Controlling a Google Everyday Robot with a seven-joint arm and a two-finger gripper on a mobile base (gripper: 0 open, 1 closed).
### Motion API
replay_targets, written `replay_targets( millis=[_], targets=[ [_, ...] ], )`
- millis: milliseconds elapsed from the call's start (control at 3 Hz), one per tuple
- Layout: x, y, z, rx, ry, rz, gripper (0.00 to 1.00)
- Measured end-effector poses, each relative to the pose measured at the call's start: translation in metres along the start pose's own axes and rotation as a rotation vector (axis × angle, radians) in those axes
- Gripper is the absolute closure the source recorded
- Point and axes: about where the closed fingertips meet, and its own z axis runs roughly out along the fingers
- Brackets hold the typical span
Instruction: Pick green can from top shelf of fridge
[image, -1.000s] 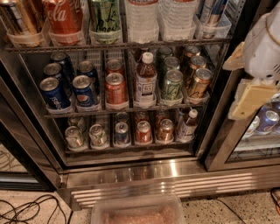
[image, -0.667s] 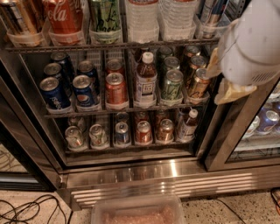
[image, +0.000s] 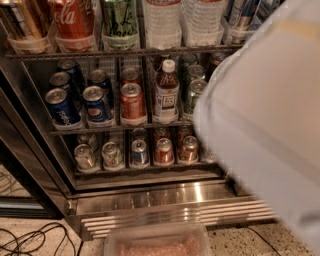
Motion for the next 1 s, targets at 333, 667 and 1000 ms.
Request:
replay_targets(
  millis=[333,667,1000],
  targets=[
    [-0.0047,0.0069,0.0132,0.016,0.058,-0.154,1.00],
    [-0.0047,0.0068,0.0132,0.016,0.058,-0.154,1.00],
    [-0.0001,0.0078,0.0205,0.052,0.123,-0.292,1.00]
  ],
)
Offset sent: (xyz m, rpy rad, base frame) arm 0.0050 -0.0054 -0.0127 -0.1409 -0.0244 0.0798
